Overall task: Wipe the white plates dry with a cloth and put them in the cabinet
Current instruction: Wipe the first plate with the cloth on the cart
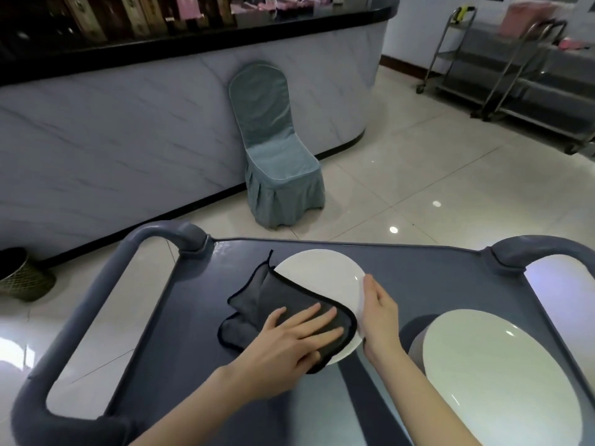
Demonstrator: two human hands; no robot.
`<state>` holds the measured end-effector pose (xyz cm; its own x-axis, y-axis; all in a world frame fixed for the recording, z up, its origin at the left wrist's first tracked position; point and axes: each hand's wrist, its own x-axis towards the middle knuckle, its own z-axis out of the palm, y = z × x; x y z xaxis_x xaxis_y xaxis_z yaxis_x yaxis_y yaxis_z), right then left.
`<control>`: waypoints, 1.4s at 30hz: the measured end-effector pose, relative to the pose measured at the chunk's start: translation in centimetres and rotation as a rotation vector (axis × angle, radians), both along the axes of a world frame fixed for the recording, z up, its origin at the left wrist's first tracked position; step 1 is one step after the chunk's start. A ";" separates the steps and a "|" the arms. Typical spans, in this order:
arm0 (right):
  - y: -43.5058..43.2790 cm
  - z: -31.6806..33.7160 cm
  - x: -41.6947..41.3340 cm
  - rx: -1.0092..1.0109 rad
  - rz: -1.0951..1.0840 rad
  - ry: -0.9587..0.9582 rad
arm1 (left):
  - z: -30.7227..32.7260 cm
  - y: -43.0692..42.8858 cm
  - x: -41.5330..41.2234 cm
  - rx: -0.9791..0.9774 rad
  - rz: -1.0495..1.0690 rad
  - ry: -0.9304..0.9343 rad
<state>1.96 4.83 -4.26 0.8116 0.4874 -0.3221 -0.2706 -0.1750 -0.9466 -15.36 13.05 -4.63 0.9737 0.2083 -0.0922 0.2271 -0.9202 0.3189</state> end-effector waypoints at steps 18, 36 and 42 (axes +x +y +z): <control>0.1 2.3 1.0 0.055 -0.118 -0.040 | 0.2 -0.8 1.0 -0.044 0.027 -0.032; -0.5 3.6 1.1 0.100 -0.145 -0.042 | 0.1 -1.6 2.2 0.093 0.134 -0.102; 0.3 2.6 -2.0 0.101 -0.041 -0.065 | 1.4 -0.3 6.1 0.094 0.207 -0.197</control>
<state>-0.01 5.10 -1.71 0.8492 0.4807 -0.2187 -0.2127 -0.0676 -0.9748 -9.27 12.75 -3.20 0.9067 0.4033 0.1236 0.3554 -0.8882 0.2911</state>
